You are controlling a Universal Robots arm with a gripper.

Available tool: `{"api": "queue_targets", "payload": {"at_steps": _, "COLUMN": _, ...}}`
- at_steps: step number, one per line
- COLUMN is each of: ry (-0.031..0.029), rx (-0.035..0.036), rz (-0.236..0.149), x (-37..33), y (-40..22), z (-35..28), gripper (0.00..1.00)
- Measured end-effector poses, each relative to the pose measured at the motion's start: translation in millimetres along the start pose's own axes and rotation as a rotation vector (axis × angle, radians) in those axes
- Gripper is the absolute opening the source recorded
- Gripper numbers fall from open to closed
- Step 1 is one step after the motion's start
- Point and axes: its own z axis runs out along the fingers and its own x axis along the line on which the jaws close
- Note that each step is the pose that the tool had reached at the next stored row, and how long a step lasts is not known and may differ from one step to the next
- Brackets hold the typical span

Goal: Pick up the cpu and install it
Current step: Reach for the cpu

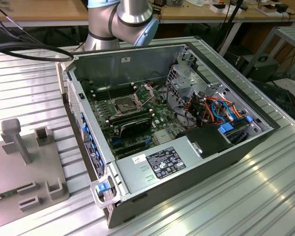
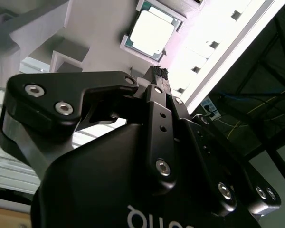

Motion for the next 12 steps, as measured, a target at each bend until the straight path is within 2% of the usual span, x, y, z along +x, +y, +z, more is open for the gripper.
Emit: {"api": "queue_targets", "payload": {"at_steps": 12, "ry": 0.0002, "rx": 0.0002, "rz": 0.000, "x": -1.0, "y": -7.0, "z": 26.1, "gripper": 0.11}}
